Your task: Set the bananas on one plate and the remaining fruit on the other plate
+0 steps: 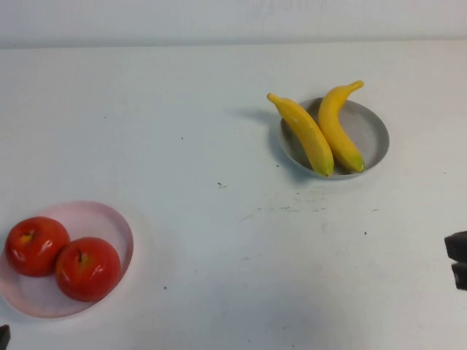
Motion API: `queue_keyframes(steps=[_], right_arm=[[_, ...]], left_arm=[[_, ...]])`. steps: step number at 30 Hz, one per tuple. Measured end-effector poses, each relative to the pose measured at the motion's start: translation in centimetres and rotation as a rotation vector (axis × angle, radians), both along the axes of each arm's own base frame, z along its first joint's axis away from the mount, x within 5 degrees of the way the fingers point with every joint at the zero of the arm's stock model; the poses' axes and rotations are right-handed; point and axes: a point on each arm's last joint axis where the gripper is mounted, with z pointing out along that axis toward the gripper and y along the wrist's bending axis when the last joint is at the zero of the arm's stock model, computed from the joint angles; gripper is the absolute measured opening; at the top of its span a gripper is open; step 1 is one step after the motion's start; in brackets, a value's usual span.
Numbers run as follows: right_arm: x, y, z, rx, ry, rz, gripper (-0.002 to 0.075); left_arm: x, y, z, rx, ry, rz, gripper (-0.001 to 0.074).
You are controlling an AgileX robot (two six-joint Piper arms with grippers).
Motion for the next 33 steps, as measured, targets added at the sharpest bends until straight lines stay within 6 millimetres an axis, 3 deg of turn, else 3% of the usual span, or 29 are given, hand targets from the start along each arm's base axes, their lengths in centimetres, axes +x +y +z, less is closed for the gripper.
queue_keyframes(steps=[4,8,13,16,22,33], right_arm=[[-2.4,-2.4,-4.3,0.029,-0.198,-0.073,-0.0015],[-5.0,-5.2,-8.4,0.067,-0.368,-0.269,-0.0015],[-7.8,-6.7,-11.4,0.102,-0.511,-0.416,-0.0015],[-8.6,-6.8,-12.2,0.113,-0.563,-0.432,-0.0015],[-9.8,-6.7,-11.7,0.112,-0.683,-0.391,-0.0015],[-10.8,-6.1,-12.7,0.098,-0.605,-0.313,-0.0015]], left_arm=[[0.0,0.0,0.0,0.0,0.0,0.0,0.0001],[0.0,0.0,0.0,0.0,0.0,0.0,0.0001],[0.0,0.0,0.0,0.0,0.0,0.0,0.0001],[0.0,0.0,0.0,0.0,0.0,0.0,0.0001],[0.0,0.0,0.0,0.0,0.0,0.0,0.0001],[0.0,0.0,0.0,0.0,0.0,0.0,0.0001]])
